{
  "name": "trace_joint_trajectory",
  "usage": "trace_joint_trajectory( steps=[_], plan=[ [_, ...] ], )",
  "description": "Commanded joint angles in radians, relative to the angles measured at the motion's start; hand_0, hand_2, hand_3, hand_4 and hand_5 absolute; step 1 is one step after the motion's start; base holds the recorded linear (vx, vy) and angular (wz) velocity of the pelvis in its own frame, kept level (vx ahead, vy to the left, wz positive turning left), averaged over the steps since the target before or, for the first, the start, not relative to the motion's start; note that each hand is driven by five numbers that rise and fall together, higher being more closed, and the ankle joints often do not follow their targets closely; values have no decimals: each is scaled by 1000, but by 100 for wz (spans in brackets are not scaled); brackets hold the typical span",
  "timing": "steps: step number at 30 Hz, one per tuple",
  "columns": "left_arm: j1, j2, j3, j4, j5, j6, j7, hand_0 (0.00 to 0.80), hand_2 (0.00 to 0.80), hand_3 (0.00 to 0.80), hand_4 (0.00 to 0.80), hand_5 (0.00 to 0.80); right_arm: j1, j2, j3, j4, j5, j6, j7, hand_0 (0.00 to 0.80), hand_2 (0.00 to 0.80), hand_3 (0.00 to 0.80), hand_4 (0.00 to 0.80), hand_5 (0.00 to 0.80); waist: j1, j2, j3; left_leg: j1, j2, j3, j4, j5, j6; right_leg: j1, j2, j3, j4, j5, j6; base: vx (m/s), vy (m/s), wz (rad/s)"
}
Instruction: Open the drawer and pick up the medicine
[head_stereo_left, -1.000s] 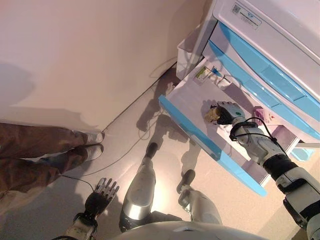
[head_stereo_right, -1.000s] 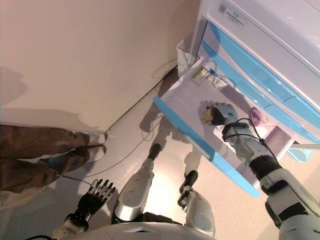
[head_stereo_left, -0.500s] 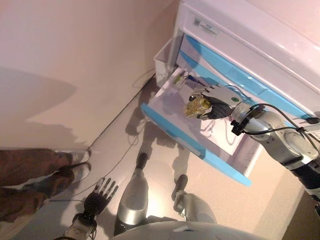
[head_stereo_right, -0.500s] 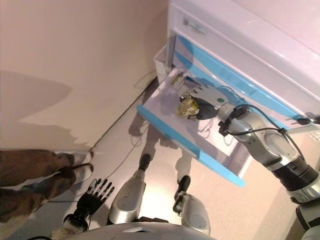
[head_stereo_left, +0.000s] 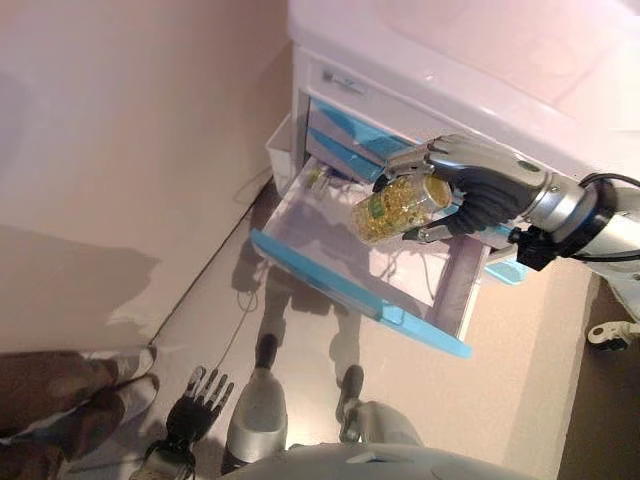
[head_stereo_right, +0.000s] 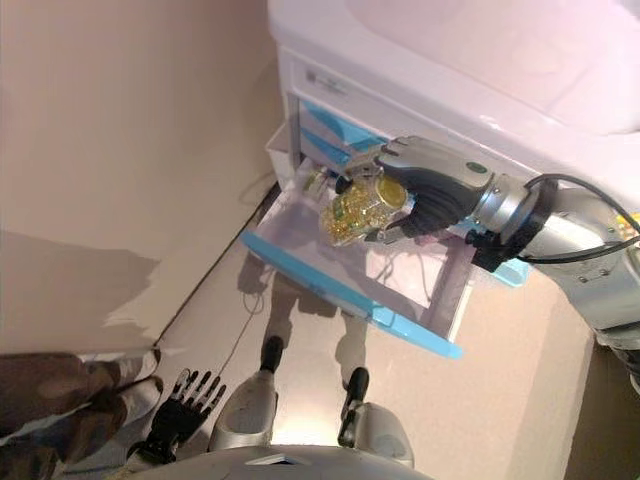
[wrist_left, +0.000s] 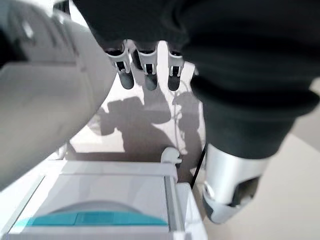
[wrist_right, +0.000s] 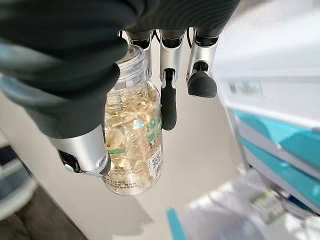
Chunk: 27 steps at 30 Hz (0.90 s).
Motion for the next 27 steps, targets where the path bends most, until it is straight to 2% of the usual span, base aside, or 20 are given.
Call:
trace_joint_trajectory(
  steps=[1, 8, 12, 16, 22, 27],
  plan=[
    [59, 12, 18, 45, 19, -5, -10, 0, 0, 0, 0, 0, -23, -28, -43, -43, 135, 16, 12, 800, 800, 800, 800, 800, 2, -26, -80, 10, -6, 14, 9, -108, 19, -4, -5, -14, 0, 28, 59, 67, 12, -10],
    [63, 4, 40, 91, 32, -8, -5, 0, 0, 0, 0, 0, -96, -33, -112, 58, 158, 80, -25, 800, 800, 800, 800, 800, -6, -30, -123, 37, -1, 26, 4, -116, 13, 21, -6, -9, -12, 26, 59, 72, 9, -11],
    [65, 10, 44, 101, 39, 0, 3, 0, 0, 0, 0, 0, -174, -79, -108, 154, 181, 134, -70, 800, 800, 800, 800, 800, -5, -32, -141, 49, -2, 25, 2, -119, 12, 34, -8, -12, -15, 23, 58, 60, 10, -3],
    [69, 17, 51, 95, 45, 12, 20, 0, 0, 0, 0, 0, -240, -129, -87, 242, 159, 157, -113, 800, 800, 800, 800, 800, 0, -36, -150, 57, -5, 20, 1, -123, 12, 46, -10, -17, -20, 23, 59, 52, 4, -1],
    [66, 42, 54, 89, 52, 34, 46, 0, 0, 0, 0, 0, -407, -216, 48, 447, 111, 200, -138, 800, 800, 800, 800, 800, 10, -45, -162, 70, -10, 14, -1, -125, 15, 63, -14, -26, -26, 21, 60, 53, 3, 0],
    [66, 69, 49, 53, 49, 62, 89, 0, 0, 0, 0, 0, -593, -252, 263, 645, 32, 241, -111, 800, 800, 800, 800, 800, 29, -54, -162, 76, -13, 5, -1, -124, 17, 75, -16, -37, -29, 22, 60, 43, -8, 2]
  ],
)
